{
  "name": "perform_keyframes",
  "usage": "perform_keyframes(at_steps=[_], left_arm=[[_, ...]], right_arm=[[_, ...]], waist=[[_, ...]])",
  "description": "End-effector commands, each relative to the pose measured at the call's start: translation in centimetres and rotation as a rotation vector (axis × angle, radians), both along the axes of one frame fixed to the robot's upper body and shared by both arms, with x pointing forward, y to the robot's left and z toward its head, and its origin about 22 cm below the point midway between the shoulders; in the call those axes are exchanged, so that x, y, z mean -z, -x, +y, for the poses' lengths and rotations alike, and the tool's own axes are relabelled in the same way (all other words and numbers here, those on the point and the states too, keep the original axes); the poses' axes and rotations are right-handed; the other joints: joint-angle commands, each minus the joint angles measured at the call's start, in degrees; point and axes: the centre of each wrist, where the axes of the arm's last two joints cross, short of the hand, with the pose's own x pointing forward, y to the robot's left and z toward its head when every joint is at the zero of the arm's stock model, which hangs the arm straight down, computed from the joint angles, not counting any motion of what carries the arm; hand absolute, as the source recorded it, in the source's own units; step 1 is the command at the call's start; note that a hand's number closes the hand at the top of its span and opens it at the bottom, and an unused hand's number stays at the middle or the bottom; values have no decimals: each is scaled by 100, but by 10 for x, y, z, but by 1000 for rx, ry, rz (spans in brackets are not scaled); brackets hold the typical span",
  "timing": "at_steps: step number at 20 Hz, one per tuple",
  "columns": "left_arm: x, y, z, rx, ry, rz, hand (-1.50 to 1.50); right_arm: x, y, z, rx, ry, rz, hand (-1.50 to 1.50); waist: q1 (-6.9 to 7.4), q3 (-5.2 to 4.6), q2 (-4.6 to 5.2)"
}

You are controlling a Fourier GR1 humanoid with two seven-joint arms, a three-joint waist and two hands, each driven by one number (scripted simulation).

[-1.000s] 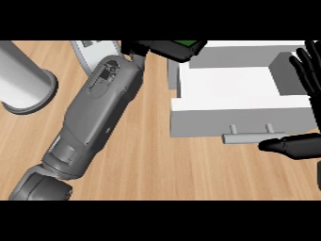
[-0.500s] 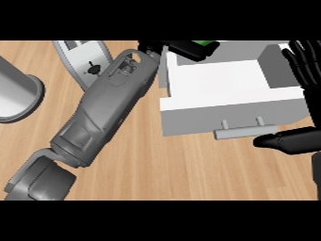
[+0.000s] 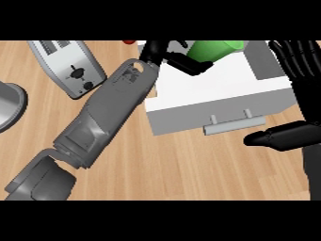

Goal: Pick up the cup, place it into the drawer and close the drawer

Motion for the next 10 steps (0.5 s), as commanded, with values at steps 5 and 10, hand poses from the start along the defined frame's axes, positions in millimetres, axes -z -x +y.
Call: perform_keyframes(at_steps=[5, 10], left_arm=[[18, 5, 6, 10, 152, 8, -150], [2, 6, 0, 64, 330, -63, -150]], right_arm=[[-3, -5, 31, -232, -15, 7, -150], [0, -3, 41, -476, 26, 32, 150]], waist=[[-261, -10, 81], [-222, -13, 21]])
